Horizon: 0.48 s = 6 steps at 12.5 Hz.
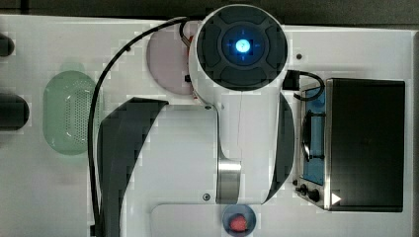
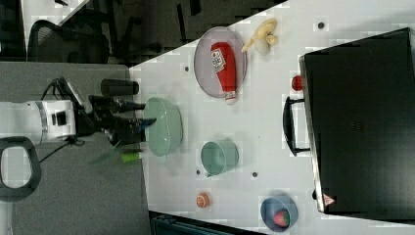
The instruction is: Pick ketchup from plate and place it on table.
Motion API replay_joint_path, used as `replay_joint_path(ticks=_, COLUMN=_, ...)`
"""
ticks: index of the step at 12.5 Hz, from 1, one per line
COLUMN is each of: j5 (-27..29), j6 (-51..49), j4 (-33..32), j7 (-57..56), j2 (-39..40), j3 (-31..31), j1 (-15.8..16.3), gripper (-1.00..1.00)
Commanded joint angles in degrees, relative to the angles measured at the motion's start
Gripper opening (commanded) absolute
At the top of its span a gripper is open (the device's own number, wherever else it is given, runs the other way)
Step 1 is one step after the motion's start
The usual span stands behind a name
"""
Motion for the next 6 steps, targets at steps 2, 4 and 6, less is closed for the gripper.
replay_joint_path(ticks=2, j5=2.11, j6=-10.88, j4=-5.02, j7=0.85, j2=-11.43, j3=0.78, j1=-5.75, gripper=0.81)
replay_joint_path(ticks=4, j5=2.12, j6=-10.55, j4=-5.02, j7=0.04, j2=-10.36, j3=1.28, j1=-5.53, gripper=1.00)
replay_joint_path(ticks=6, j5=2.12, j6=-8.98, j4=-5.01, j7=-0.03, j2=-8.22, j3=1.98, j1=-5.15, gripper=1.00)
